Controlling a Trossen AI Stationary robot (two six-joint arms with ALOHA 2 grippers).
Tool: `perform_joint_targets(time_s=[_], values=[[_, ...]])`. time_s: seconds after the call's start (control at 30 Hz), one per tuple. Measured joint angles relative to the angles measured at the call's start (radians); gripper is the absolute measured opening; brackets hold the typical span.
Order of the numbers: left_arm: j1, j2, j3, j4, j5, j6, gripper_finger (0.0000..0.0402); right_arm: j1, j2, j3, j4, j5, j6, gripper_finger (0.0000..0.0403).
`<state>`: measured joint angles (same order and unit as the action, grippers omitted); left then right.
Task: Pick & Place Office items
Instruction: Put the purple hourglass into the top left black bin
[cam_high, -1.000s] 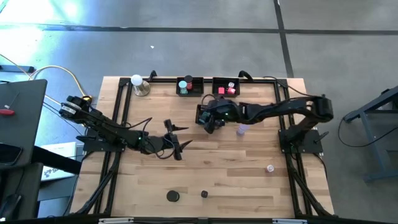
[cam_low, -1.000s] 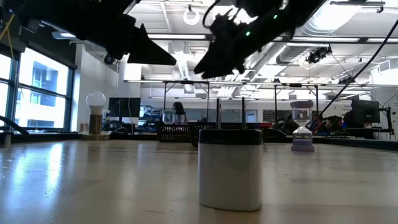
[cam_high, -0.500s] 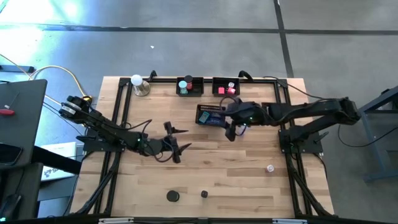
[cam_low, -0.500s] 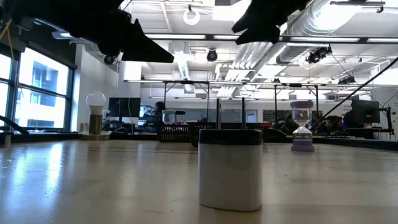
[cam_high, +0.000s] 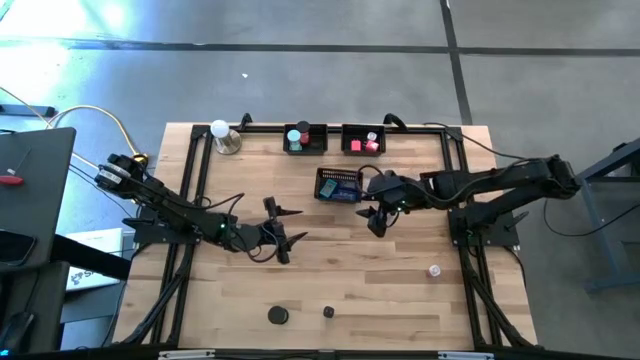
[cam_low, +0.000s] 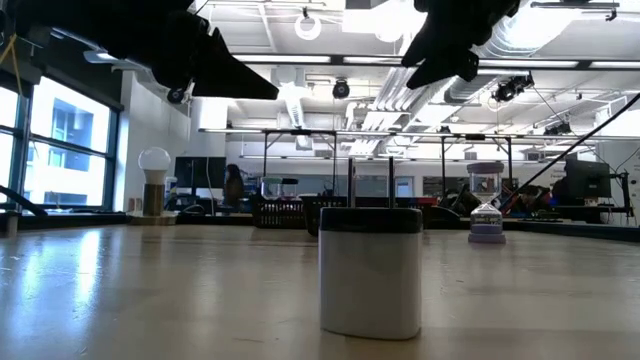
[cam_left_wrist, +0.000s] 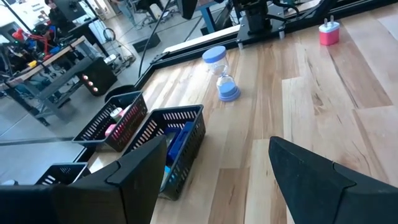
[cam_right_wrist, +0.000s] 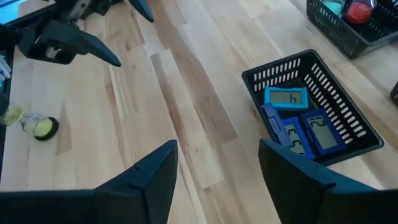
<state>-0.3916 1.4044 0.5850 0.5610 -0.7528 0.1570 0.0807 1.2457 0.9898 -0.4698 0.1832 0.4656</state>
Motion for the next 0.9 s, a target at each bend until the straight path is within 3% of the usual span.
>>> perform_joint_targets(time_s=[0.17, 0.33, 0.9], values=[[0.000, 0.000, 0.000, 0.000, 0.000, 0.000, 0.0276, 0.000, 0.000, 0.000, 0.017, 0.003, -0.009, 0.0220], [0.000, 0.000, 0.000, 0.000, 0.000, 0.000, 0.0276, 0.000, 0.001, 0.000, 0.009, 0.144, 0.051, 0.0247], [0.000, 0.000, 0.000, 0.000, 0.000, 0.000, 0.0276, -0.008, 0.002, 0.000, 0.021, 0.139, 0.089, 0.0265]])
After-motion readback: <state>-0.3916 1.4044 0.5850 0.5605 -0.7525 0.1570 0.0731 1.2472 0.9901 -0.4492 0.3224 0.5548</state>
